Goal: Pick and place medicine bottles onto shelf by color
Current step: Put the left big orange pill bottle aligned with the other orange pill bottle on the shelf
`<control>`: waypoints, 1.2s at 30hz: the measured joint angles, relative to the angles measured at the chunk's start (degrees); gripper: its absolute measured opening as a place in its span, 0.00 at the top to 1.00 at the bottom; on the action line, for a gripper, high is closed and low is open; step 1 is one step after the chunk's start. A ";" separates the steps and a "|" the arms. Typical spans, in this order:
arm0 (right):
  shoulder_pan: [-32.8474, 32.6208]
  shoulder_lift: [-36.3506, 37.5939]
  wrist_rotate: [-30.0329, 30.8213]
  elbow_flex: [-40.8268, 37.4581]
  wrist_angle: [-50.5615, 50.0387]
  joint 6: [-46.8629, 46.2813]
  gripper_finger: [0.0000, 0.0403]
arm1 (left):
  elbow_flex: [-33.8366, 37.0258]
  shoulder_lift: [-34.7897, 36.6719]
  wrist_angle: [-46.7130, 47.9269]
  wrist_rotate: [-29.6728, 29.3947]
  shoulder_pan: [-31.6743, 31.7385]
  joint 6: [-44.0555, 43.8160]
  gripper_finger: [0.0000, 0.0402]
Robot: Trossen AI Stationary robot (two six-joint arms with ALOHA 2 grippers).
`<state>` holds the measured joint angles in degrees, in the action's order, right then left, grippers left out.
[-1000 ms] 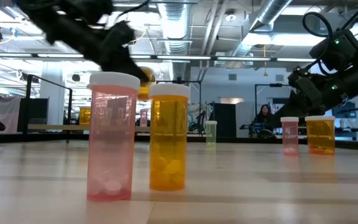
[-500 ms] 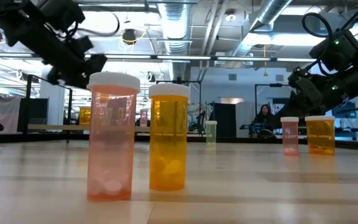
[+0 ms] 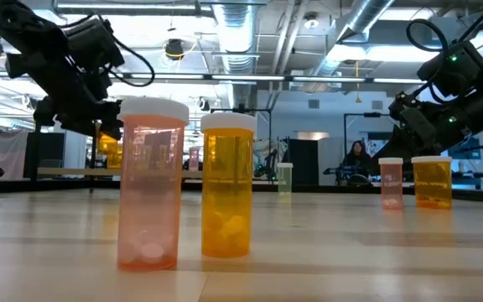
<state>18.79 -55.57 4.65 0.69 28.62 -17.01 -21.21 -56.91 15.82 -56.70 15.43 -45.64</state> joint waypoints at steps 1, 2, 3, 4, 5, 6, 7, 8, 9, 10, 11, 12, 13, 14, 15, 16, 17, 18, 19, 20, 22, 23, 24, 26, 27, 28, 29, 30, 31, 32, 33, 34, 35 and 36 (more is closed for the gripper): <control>0.02 -0.01 0.00 0.00 0.00 0.00 0.37 | 0.00 -0.84 0.00 -0.16 0.34 -1.18 0.56; 0.02 0.00 0.00 0.00 0.00 0.00 0.37 | 0.00 -1.74 -0.05 -0.16 0.82 -2.38 0.56; 0.01 -0.01 0.00 0.00 0.00 0.01 0.37 | 0.00 -2.77 -0.03 -0.20 1.46 -3.48 0.56; 0.00 0.00 0.00 0.00 0.00 0.00 0.37 | 0.00 -3.81 -0.19 -0.24 2.09 -4.42 0.56; 0.02 -0.01 0.00 0.00 0.01 0.00 0.37 | 0.00 -4.73 -0.34 -0.39 2.68 -5.17 0.56; 0.01 0.00 0.00 0.00 0.02 0.00 0.37 | 0.00 -5.64 -0.70 -0.60 3.35 -5.71 0.56; 0.01 -0.01 -0.01 0.00 0.02 0.00 0.37 | 0.00 -6.34 -1.19 -0.64 3.91 -5.97 0.56; 0.00 0.00 -0.02 0.00 0.02 0.00 0.37 | 0.00 -6.96 -1.67 -0.69 4.47 -5.98 0.56; 0.00 -0.02 -0.02 0.00 0.02 0.00 0.37 | 0.00 -7.54 -2.31 -0.70 5.01 -5.93 0.56; 0.00 0.00 -0.02 0.00 0.02 0.00 0.37 | 0.00 -7.98 -2.81 -0.71 5.48 -5.95 0.56; 0.02 -0.01 -0.02 0.00 0.02 0.00 0.37 | 0.00 -8.29 -3.13 -0.73 6.00 -6.00 0.56; 0.02 -0.01 -0.02 0.00 0.03 0.00 0.37 | 0.00 -8.63 -3.59 -0.73 6.45 -6.04 0.56; 0.00 -0.01 -0.03 0.00 0.04 0.00 0.37 | 0.00 -8.86 -4.06 -0.73 6.92 -6.08 0.56; 0.00 0.00 -0.06 0.00 0.04 0.00 0.37 | 0.00 -8.96 -4.40 -0.73 7.44 -6.16 0.56; 0.02 0.00 -0.06 0.02 0.04 0.00 0.37 | 0.00 -9.05 -4.94 -0.77 7.99 -6.16 0.56; 0.00 0.00 -0.07 0.02 0.04 0.00 0.37 | 0.00 -9.17 -5.58 -0.78 8.50 -6.12 0.56; 0.02 0.00 -0.07 0.02 0.04 0.00 0.37 | 0.00 -9.20 -5.88 -0.90 9.09 -5.97 0.56; 0.02 0.00 -0.09 0.02 0.04 0.00 0.37 | 0.00 -9.20 -6.19 -1.06 9.68 -5.77 0.56; 0.01 -0.01 -0.07 0.02 0.04 0.00 0.37 | 0.00 -9.20 -6.58 -1.08 10.28 -5.61 0.56; 0.00 0.00 -0.09 0.02 0.06 0.00 0.37 | 0.00 -9.20 -6.65 -1.12 10.94 -5.60 0.56; 0.00 0.00 -0.09 0.04 0.06 0.00 0.37 | 0.00 -9.20 -6.76 -0.94 12.03 -5.49 0.56; 0.00 0.00 -0.09 0.04 0.07 0.02 0.37 | -0.03 -9.20 -6.84 -0.75 12.55 -5.48 0.56; 0.00 0.00 -0.09 0.04 0.04 0.00 0.37 | -0.04 -9.20 -6.97 -0.57 12.92 -5.46 0.56; 0.02 0.00 -0.09 0.04 0.07 0.00 0.37 | -0.07 -9.20 -7.55 -0.42 13.40 -5.47 0.56; 0.01 -0.01 -0.09 0.04 0.07 0.00 0.37 | -0.07 -9.20 -8.01 -0.37 13.54 -5.47 0.56; 0.01 -0.01 -0.09 0.04 0.07 0.00 0.37 | -0.07 -9.20 -8.61 -0.37 13.68 -5.49 0.56; 0.02 0.00 -0.09 0.04 0.05 0.01 0.37 | -0.07 -9.20 -9.19 -0.39 13.79 -5.52 0.56; 0.00 0.00 -0.09 0.04 0.04 0.00 0.37 | -0.07 -9.20 -9.88 -0.41 13.91 -5.52 0.56; 0.02 0.00 -0.09 0.04 0.04 0.00 0.37 | -0.07 -9.20 -10.36 -0.42 14.06 -5.42 0.56; 0.01 0.00 -0.09 0.04 0.04 0.00 0.37 | -0.06 -9.20 -10.55 -0.41 14.20 -5.06 0.56; 0.01 0.00 -0.09 0.04 0.05 0.00 0.37 | -0.04 -9.20 -10.55 -0.36 14.26 -4.79 0.56; 0.02 0.00 -0.09 0.04 0.07 0.00 0.37 | -0.04 -9.20 -10.54 -0.22 14.26 -4.66 0.56; 0.02 0.00 -0.09 0.04 0.07 0.02 0.37 | -0.04 -9.20 -10.48 -0.07 14.26 -4.58 0.56; 0.02 0.00 -0.09 0.04 0.07 0.02 0.37 | -0.04 -9.20 -10.46 0.15 14.26 -4.54 0.56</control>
<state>18.81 -55.57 4.56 0.73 28.69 -16.99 -21.26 -66.11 5.36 -56.55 29.69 -50.18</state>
